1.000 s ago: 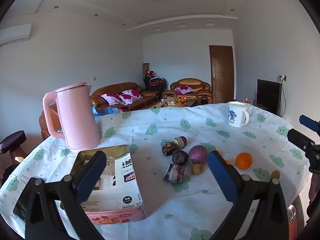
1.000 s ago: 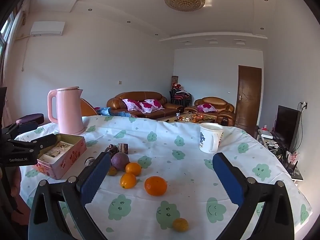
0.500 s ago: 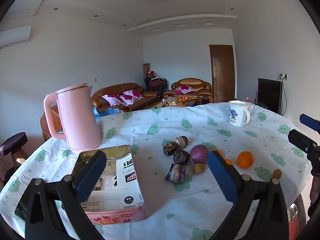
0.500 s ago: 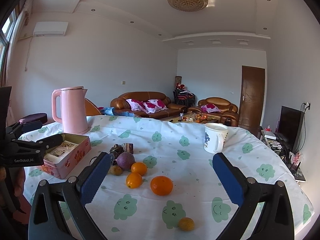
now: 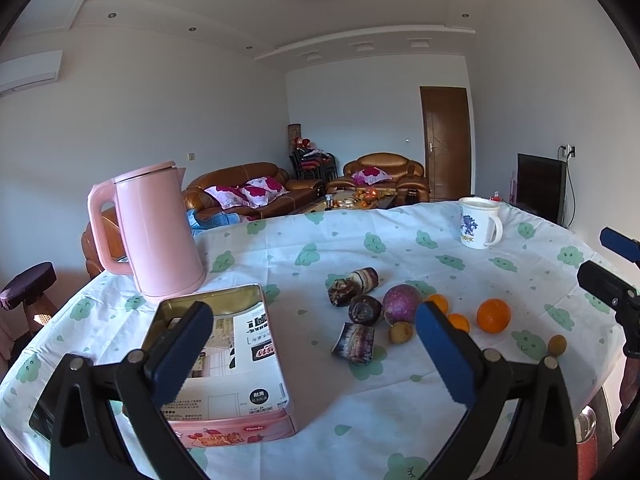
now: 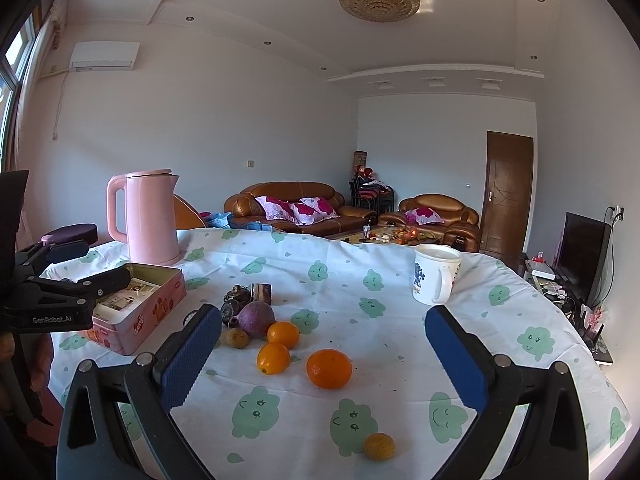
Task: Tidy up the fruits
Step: 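Move both tools toward the loose fruits on the table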
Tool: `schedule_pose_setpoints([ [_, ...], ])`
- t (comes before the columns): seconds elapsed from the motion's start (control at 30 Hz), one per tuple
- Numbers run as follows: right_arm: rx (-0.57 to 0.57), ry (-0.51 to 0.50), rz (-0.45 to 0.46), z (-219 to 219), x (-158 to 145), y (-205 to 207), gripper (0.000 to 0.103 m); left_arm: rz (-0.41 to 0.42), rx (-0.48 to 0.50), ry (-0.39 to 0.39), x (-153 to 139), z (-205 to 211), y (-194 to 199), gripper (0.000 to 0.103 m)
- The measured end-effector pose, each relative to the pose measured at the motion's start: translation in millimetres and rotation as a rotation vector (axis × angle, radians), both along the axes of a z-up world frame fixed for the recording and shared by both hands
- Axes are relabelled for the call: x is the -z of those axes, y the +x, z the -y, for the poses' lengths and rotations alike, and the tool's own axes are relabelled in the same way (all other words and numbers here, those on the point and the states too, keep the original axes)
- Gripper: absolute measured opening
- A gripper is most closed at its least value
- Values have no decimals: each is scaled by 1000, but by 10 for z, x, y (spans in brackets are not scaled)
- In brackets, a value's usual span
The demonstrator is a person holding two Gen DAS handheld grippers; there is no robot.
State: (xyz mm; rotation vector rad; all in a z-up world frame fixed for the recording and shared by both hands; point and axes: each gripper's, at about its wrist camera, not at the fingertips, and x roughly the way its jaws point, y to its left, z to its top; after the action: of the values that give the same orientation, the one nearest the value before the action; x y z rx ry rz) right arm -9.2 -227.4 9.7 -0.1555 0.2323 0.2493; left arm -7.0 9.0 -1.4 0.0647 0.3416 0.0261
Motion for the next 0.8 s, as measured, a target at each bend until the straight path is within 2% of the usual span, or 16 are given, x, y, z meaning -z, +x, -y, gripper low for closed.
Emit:
schedule_pose_setpoints([
  [0.8, -1, -8, -8, -23, 42, 3, 102, -9, -2, -2, 66, -23, 12, 103],
])
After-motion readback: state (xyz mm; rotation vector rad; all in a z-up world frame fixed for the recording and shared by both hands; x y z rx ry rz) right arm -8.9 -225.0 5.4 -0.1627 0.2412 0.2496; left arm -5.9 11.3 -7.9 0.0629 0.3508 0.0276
